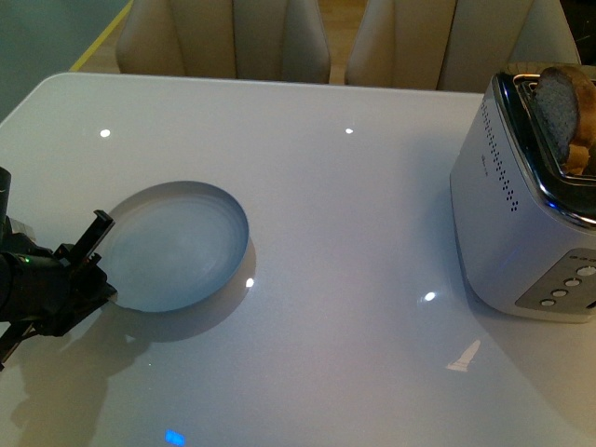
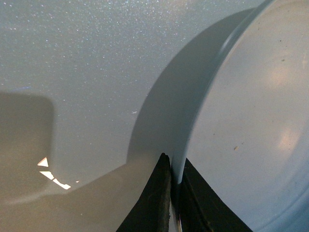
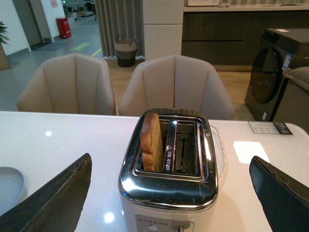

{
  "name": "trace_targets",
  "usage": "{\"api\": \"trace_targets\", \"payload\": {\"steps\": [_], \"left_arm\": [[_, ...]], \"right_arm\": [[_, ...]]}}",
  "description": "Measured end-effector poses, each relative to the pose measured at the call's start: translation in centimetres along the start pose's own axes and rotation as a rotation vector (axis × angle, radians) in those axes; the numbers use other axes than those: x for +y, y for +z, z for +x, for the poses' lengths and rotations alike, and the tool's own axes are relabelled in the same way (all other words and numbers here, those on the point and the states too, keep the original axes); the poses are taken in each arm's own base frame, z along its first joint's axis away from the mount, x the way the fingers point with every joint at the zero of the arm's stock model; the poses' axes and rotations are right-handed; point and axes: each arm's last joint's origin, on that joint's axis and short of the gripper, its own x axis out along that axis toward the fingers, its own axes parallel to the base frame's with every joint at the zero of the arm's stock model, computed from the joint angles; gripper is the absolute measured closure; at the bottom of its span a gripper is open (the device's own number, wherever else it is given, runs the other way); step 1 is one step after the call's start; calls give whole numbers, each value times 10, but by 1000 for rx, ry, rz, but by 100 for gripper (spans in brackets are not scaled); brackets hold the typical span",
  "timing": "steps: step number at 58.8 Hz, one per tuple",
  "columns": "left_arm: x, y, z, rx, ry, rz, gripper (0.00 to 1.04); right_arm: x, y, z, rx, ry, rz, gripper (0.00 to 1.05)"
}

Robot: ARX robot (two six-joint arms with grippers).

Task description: Left arm holds plate, right arm toasts bread

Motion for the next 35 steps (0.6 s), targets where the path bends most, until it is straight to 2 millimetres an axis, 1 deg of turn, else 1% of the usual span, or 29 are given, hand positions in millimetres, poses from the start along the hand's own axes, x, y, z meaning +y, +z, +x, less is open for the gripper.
{"api": "trace_targets", "payload": {"steps": [2, 6, 7, 12, 13, 17, 20, 26, 27, 31, 33, 35], "left_arm": [[0, 0, 0, 2, -2, -3, 100], [1, -1, 1, 3, -1, -4, 90], [1, -1, 1, 4, -2, -5, 84], [-1, 1, 1, -1, -28, -4, 65], [-2, 1, 0, -2, -30, -4, 63], [-4, 4, -4, -11, -39, -3, 49], [-6, 7, -8, -20, -47, -1, 42], [-12, 13, -27, -46, -63, 7, 26], [-14, 15, -35, -54, -64, 15, 21], [-19, 19, -52, -76, -81, 29, 10], [-22, 20, -61, -88, -86, 40, 6], [-26, 21, -70, -101, -93, 48, 6]], "right_arm": [[0, 0, 0, 0, 0, 0, 9], [0, 0, 0, 0, 0, 0, 9], [0, 0, 0, 0, 0, 0, 9], [0, 0, 0, 0, 0, 0, 9], [0, 0, 0, 0, 0, 0, 9], [0, 0, 0, 0, 0, 0, 9], [0, 0, 0, 0, 0, 0, 9], [0, 0, 0, 0, 0, 0, 9], [0, 0, 0, 0, 0, 0, 9], [0, 0, 0, 0, 0, 0, 9], [0, 0, 0, 0, 0, 0, 9], [0, 0, 0, 0, 0, 0, 9]]}}
